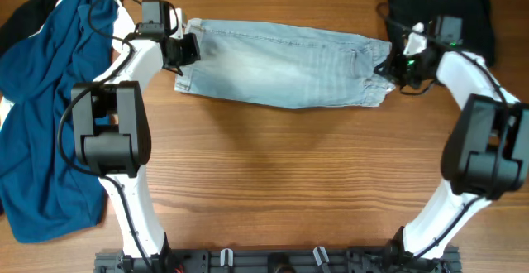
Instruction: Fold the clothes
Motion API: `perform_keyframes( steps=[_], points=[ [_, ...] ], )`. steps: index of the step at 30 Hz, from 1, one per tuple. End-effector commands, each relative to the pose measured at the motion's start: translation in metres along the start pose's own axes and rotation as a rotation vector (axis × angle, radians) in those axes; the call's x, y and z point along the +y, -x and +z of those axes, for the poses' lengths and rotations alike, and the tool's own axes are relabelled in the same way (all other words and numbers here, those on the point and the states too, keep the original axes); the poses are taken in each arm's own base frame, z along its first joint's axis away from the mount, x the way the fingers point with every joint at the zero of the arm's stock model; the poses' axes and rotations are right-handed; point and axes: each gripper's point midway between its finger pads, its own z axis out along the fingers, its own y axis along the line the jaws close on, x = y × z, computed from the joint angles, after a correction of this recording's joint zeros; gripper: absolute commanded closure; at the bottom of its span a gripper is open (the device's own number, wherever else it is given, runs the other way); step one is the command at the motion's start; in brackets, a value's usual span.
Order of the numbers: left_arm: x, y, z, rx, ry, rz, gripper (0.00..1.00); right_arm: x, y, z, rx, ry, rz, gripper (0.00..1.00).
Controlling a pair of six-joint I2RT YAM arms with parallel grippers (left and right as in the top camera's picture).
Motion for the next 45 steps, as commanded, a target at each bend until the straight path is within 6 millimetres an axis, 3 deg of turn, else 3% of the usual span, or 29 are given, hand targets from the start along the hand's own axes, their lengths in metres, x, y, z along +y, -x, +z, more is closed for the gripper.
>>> perform_keyframes(
  steps=[1, 4, 7, 9, 12, 13, 15, 17, 19, 21, 23, 27, 28, 30, 31, 36, 39, 42, 43, 44, 45],
  points=[
    [0.000, -0.073, 0.039, 0.214, -0.013, -0.098, 0.96, 0.025, 0.043, -0.081, -0.163, 0.003, -0.148, 0.96],
    [-0.021, -0.083, 0.042, 0.242, -0.028, -0.080, 0.96, 0.052, 0.044, -0.108, -0.190, 0.046, -0.193, 0.96],
    [-0.045, -0.093, 0.046, 0.257, -0.043, -0.034, 0.96, 0.091, 0.037, -0.113, -0.196, 0.117, -0.258, 0.96],
    [-0.057, -0.097, 0.048, 0.261, -0.052, -0.009, 0.96, 0.127, 0.023, -0.098, -0.159, 0.153, -0.330, 0.96],
    [-0.057, -0.098, 0.049, 0.257, -0.035, -0.019, 0.96, 0.183, 0.010, -0.077, -0.165, 0.197, -0.389, 0.96],
    [-0.057, -0.098, 0.049, 0.257, -0.034, -0.022, 0.96, 0.214, 0.005, -0.067, -0.188, 0.222, -0.410, 0.96],
    [-0.056, -0.098, 0.049, 0.257, -0.034, -0.023, 0.96, 0.244, -0.002, -0.053, -0.207, 0.239, -0.418, 0.96],
    [-0.056, -0.098, 0.049, 0.258, -0.033, -0.023, 0.96, 0.279, -0.017, -0.028, -0.211, 0.276, -0.431, 0.96],
    [-0.056, -0.098, 0.049, 0.260, -0.032, -0.024, 0.96, 0.299, -0.033, 0.000, -0.198, 0.283, -0.428, 0.96],
    [-0.055, -0.099, 0.049, 0.262, -0.031, -0.025, 0.96, 0.307, -0.046, 0.025, -0.169, 0.288, -0.439, 0.96],
    [-0.052, -0.097, 0.047, 0.260, -0.029, -0.033, 0.96, 0.307, -0.051, 0.037, -0.154, 0.282, -0.416, 0.96],
    [-0.044, -0.074, 0.006, 0.229, -0.021, -0.073, 0.95, 0.306, -0.047, 0.046, -0.168, 0.277, -0.409, 0.96],
    [-0.043, -0.068, -0.006, 0.218, -0.021, -0.080, 0.83, 0.306, -0.047, 0.047, -0.169, 0.279, -0.405, 0.96],
    [-0.047, -0.056, -0.039, 0.191, -0.039, -0.095, 0.13, 0.307, -0.048, 0.048, -0.169, 0.283, -0.404, 0.96],
    [-0.048, -0.051, -0.050, 0.175, -0.044, -0.095, 0.03, 0.309, -0.048, 0.048, -0.173, 0.287, -0.406, 0.96],
    [-0.059, -0.013, -0.116, 0.019, -0.079, -0.081, 0.00, 0.316, -0.050, 0.048, -0.180, 0.299, -0.418, 0.95],
    [-0.060, -0.002, -0.136, -0.031, -0.087, -0.078, 0.00, 0.315, -0.052, 0.053, -0.173, 0.304, -0.419, 0.96],
    [-0.035, 0.013, -0.157, -0.093, -0.062, -0.184, 0.00, 0.328, -0.069, 0.065, -0.125, 0.367, -0.447, 0.93],
    [-0.021, 0.018, -0.162, -0.108, -0.052, -0.230, 0.00, 0.338, -0.077, 0.065, -0.113, 0.403, -0.471, 0.70],
    [0.000, 0.022, -0.167, -0.124, -0.033, -0.285, 0.00, 0.351, -0.087, 0.064, -0.106, 0.447, -0.524, 0.38],
    [0.013, 0.023, -0.170, -0.129, -0.020, -0.312, 0.00, 0.362, -0.096, 0.062, -0.105, 0.483, -0.573, 0.24]
  ],
)
